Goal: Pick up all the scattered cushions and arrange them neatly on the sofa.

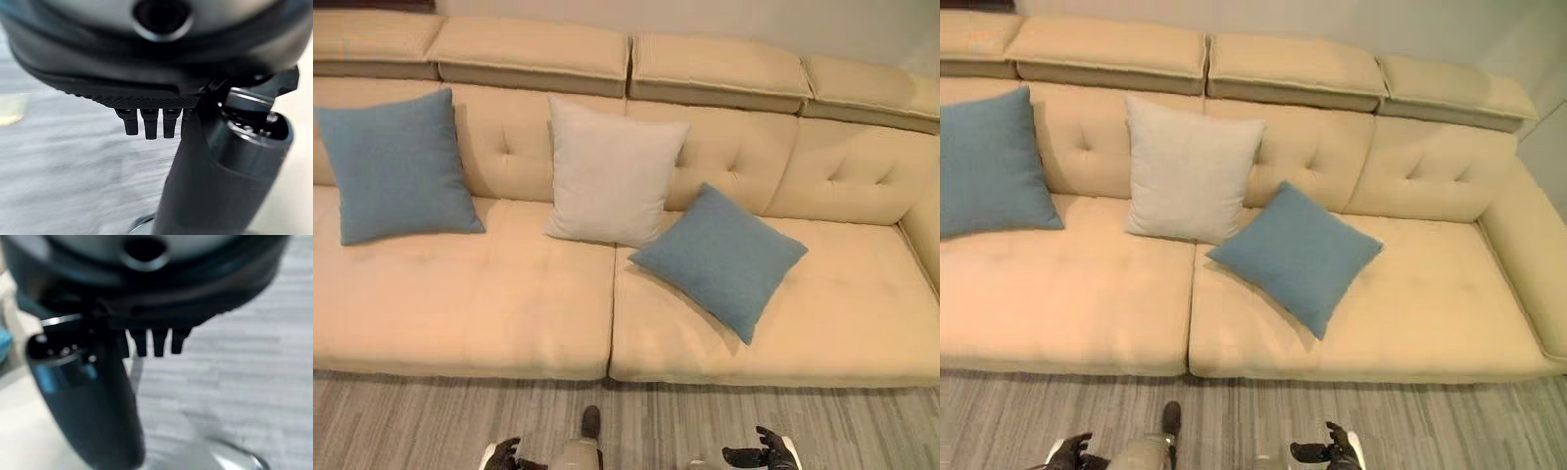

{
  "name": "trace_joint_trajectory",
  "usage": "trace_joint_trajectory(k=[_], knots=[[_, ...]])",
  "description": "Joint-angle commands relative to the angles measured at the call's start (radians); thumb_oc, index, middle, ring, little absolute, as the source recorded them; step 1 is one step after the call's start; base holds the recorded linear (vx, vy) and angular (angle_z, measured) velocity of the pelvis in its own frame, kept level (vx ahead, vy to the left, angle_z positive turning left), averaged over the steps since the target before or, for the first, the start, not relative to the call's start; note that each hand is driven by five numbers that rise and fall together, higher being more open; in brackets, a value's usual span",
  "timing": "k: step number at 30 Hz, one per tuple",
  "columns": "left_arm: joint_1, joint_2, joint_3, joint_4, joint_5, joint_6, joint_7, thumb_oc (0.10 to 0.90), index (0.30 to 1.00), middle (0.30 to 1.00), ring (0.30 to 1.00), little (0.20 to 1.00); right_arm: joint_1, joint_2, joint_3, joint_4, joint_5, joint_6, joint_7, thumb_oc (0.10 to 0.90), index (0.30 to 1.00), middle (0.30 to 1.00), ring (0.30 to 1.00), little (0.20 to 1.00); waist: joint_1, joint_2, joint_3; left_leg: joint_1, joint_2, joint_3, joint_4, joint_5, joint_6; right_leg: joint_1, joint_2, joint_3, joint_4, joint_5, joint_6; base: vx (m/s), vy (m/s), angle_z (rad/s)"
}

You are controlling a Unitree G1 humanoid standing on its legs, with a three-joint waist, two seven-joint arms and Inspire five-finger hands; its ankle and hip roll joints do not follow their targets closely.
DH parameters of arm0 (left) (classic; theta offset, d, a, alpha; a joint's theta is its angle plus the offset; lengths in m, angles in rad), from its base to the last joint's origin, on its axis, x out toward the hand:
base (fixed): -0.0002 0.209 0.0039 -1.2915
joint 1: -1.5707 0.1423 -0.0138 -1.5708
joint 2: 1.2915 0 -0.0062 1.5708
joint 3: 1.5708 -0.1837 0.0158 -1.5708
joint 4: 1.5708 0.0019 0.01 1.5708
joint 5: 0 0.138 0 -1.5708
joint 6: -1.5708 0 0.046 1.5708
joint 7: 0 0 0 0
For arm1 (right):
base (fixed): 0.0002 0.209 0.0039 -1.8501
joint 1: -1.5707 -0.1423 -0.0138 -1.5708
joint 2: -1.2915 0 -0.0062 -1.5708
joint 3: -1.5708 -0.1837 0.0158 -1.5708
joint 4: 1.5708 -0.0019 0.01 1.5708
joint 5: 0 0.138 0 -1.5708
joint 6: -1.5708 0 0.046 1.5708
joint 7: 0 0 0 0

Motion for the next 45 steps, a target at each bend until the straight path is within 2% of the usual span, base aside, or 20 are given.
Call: trace_joint_trajectory(k=[1, 5, 9, 11, 12, 15, 17, 20, 23, 24, 26, 28, 29, 31, 32, 33, 34, 41, 43, 45], knots=[[0.001, 0.040, -0.003, -0.023, 0.011, -0.023, 0.032, 0.800, 0.900, 0.900, 0.900, 0.900, 0.041, -0.056, 0.015, -0.043, 0.033, -0.013, -0.015, 0.800, 0.900, 0.900, 0.900, 0.900, -0.025, 0.021, -0.035, 0.006, 0.029, -0.040, 0.042, -0.043, -0.039, -0.023, 0.030, -0.076, -0.013, 0.027, -0.002, 0.28, 0.148, -0.25], [-0.008, 0.047, 0.014, -0.031, -0.004, -0.029, 0.033, 0.800, 0.900, 0.900, 0.900, 0.900, 0.046, -0.068, 0.011, -0.086, 0.009, -0.030, -0.046, 0.800, 0.900, 0.900, 0.900, 0.900, -0.056, 0.006, -0.009, 0.045, 0.008, -0.038, 0.048, -0.085, -0.044, -0.069, 0.024, -0.120, -0.198, -0.006, -0.007, 0.22, 0.011, -0.01], [0.000, 0.036, 0.031, -0.014, -0.006, -0.031, 0.035, 0.800, 0.900, 0.900, 0.900, 0.900, 0.054, -0.073, -0.017, -0.130, 0.017, -0.041, -0.063, 0.800, 0.900, 0.900, 0.900, 0.900, -0.075, 0.002, 0.008, 0.074, 0.002, -0.034, 0.061, -0.123, -0.059, -0.093, -0.014, -0.150, -0.353, 0.023, 0.005, 0.20, -0.057, -0.08], [0.004, 0.027, 0.036, -0.009, -0.003, -0.035, 0.040, 0.800, 0.900, 0.900, 0.900, 0.900, 0.063, -0.075, -0.037, -0.170, 0.021, -0.049, -0.086, 0.800, 0.900, 0.900, 0.900, 0.900, -0.090, 0.006, 0.016, 0.084, 0.001, -0.036, 0.073, -0.143, -0.070, -0.113, -0.037, -0.135, -0.414, 0.049, 0.017, 0.22, -0.088, -0.04], [0.003, 0.018, 0.029, 0.008, 0.018, -0.030, 0.049, 0.800, 0.900, 0.900, 0.900, 0.900, 0.080, -0.062, -0.076, -0.171, 0.049, -0.051, -0.122, 0.800, 0.900, 0.900, 0.900, 0.900, -0.113, 0.009, 0.025, 0.098, -0.004, -0.044, 0.087, -0.163, -0.079, -0.139, -0.056, -0.084, -0.441, 0.083, 0.031, 0.22, -0.079, 0.09], [0.010, 0.009, 0.021, 0.028, 0.023, -0.030, 0.056, 0.800, 0.900, 0.900, 0.900, 0.900, 0.107, -0.046, -0.116, -0.195, 0.119, -0.067, -0.138, 0.800, 0.900, 0.900, 0.900, 0.900, -0.128, 0.015, 0.027, 0.104, -0.002, -0.040, 0.108, -0.183, -0.084, -0.151, -0.063, -0.058, -0.445, 0.090, 0.034, 0.21, -0.077, 0.15], [0.045, -0.004, 0.039, 0.045, 0.004, -0.037, 0.059, 0.800, 0.900, 0.900, 0.900, 0.900, 0.154, -0.029, -0.187, -0.230, 0.202, -0.094, -0.156, 0.800, 0.900, 0.900, 0.900, 0.900, -0.142, 0.019, -0.004, 0.129, -0.016, -0.044, 0.101, -0.206, -0.088, -0.124, -0.054, -0.046, -0.447, 0.084, 0.037, 0.34, -0.136, 0.06], [0.071, -0.002, 0.087, 0.042, -0.071, -0.046, 0.059, 0.800, 0.900, 0.900, 0.900, 0.900, 0.172, -0.036, -0.285, -0.263, 0.385, -0.126, -0.104, 0.800, 0.900, 0.900, 0.900, 0.900, -0.157, 0.050, -0.037, 0.163, 0.017, -0.056, 0.067, -0.201, -0.111, -0.110, -0.028, -0.059, -0.447, 0.065, 0.031, 0.29, -0.180, -0.12], [0.086, 0.019, 0.138, 0.006, -0.142, -0.068, 0.052, 0.800, 0.900, 0.900, 0.900, 0.900, 0.190, -0.050, -0.321, -0.376, 0.435, -0.149, -0.077, 0.800, 0.900, 0.900, 0.900, 0.900, -0.163, 0.067, -0.050, 0.163, 0.045, -0.062, 0.073, -0.186, -0.141, -0.093, -0.001, -0.072, -0.453, 0.024, 0.014, 0.17, -0.139, 0.04], [0.091, 0.025, 0.152, -0.023, -0.170, -0.080, 0.051, 0.800, 0.900, 0.900, 0.900, 0.900, 0.195, -0.057, -0.333, -0.401, 0.446, -0.158, -0.071, 0.800, 0.900, 0.900, 0.900, 0.900, -0.163, 0.071, -0.047, 0.141, 0.054, -0.064, 0.116, -0.168, -0.158, -0.081, 0.007, -0.077, -0.458, 0.011, 0.004, 0.07, -0.148, -0.02], [0.096, 0.047, 0.210, -0.161, -0.279, -0.129, 0.068, 0.800, 0.900, 0.900, 0.900, 0.900, 0.195, -0.077, -0.362, -0.532, 0.457, -0.190, -0.078, 0.800, 0.900, 0.900, 0.900, 0.900, -0.143, 0.055, -0.009, 0.018, 0.083, -0.043, 0.352, -0.071, -0.203, -0.029, 0.013, -0.095, -0.487, -0.020, -0.039, 0.00, -0.160, 0.14], [0.092, 0.053, 0.215, -0.189, -0.281, -0.135, 0.074, 0.800, 0.900, 0.900, 0.900, 0.900, 0.175, -0.087, -0.374, -0.517, 0.461, -0.194, -0.086, 0.800, 0.900, 0.900, 0.900, 0.900, -0.134, 0.054, 0.003, -0.018, 0.094, -0.035, 0.384, -0.061, -0.198, -0.013, 0.018, -0.102, -0.500, -0.030, -0.047, 0.03, -0.083, 0.18], [0.093, 0.064, 0.223, -0.294, -0.298, -0.150, 0.078, 0.800, 0.900, 0.900, 0.900, 0.900, 0.150, -0.095, -0.364, -0.567, 0.460, -0.195, -0.094, 0.800, 0.900, 0.900, 0.900, 0.900, -0.116, 0.059, 0.009, -0.052, 0.103, -0.005, 0.279, -0.090, -0.175, 0.010, 0.023, -0.105, -0.526, -0.042, -0.041, 0.10, -0.009, 0.08], [0.099, 0.076, 0.224, -0.354, -0.292, -0.159, 0.085, 0.800, 0.900, 0.900, 0.900, 0.900, 0.140, -0.102, -0.359, -0.582, 0.456, -0.198, -0.094, 0.800, 0.900, 0.900, 0.900, 0.900, -0.102, 0.070, 0.009, -0.062, 0.104, -0.007, 0.190, -0.064, -0.169, 0.020, 0.031, -0.104, -0.532, -0.046, -0.035, 0.10, 0.047, 0.19], [0.098, 0.089, 0.227, -0.404, -0.302, -0.169, 0.093, 0.800, 0.900, 0.900, 0.900, 0.900, 0.113, -0.114, -0.341, -0.592, 0.448, -0.198, -0.098, 0.800, 0.900, 0.900, 0.900, 0.900, -0.079, 0.082, 0.014, -0.077, 0.107, -0.030, 0.103, -0.014, -0.169, 0.037, 0.047, -0.099, -0.535, -0.055, -0.032, 0.16, 0.086, 0.18], [0.096, 0.096, 0.226, -0.438, -0.301, -0.175, 0.083, 0.800, 0.900, 0.900, 0.900, 0.900, 0.076, -0.133, -0.328, -0.585, 0.443, -0.197, -0.107, 0.800, 0.900, 0.900, 0.900, 0.900, -0.068, 0.099, 0.002, -0.047, 0.116, -0.046, -0.009, -0.015, -0.160, 0.049, 0.062, -0.092, -0.528, -0.075, -0.029, 0.17, 0.106, -0.06], [0.085, 0.106, 0.234, -0.486, -0.297, -0.182, 0.089, 0.800, 0.900, 0.900, 0.900, 0.900, 0.071, -0.128, -0.328, -0.608, 0.450, -0.198, -0.098, 0.800, 0.900, 0.900, 0.900, 0.900, -0.067, 0.111, -0.002, -0.033, 0.114, -0.061, -0.035, 0.018, -0.160, 0.057, 0.072, -0.092, -0.525, -0.071, -0.028, 0.16, 0.112, -0.12], [-0.015, 0.226, 0.221, -0.745, -0.241, -0.203, 0.065, 0.800, 0.900, 0.900, 0.900, 0.900, -0.029, -0.173, -0.278, -0.581, 0.447, -0.158, -0.032, 0.800, 0.900, 0.900, 0.900, 0.900, -0.064, 0.089, -0.069, 0.055, 0.072, -0.047, -0.119, 0.007, -0.142, 0.085, 0.041, -0.076, -0.556, -0.045, 0.003, 0.12, 0.070, -0.04], [-0.061, 0.253, 0.198, -0.789, -0.194, -0.188, 0.057, 0.800, 0.900, 0.900, 0.900, 0.900, -0.045, -0.136, -0.266, -0.572, 0.594, -0.158, 0.043, 0.800, 0.900, 0.900, 0.900, 0.900, -0.063, 0.077, -0.084, 0.081, 0.063, -0.032, -0.136, -0.002, -0.136, 0.100, 0.032, -0.071, -0.571, -0.039, 0.014, 0.14, 0.068, -0.10], [-0.099, 0.263, 0.185, -0.794, -0.154, -0.180, 0.071, 0.800, 0.900, 0.900, 0.900, 0.900, -0.041, -0.119, -0.268, -0.577, 0.639, -0.159, 0.072, 0.800, 0.900, 0.900, 0.900, 0.900, -0.066, 0.070, -0.094, 0.094, 0.059, -0.025, -0.141, -0.012, -0.133, 0.110, 0.027, -0.066, -0.584, -0.036, 0.021, 0.10, 0.043, -0.14]])
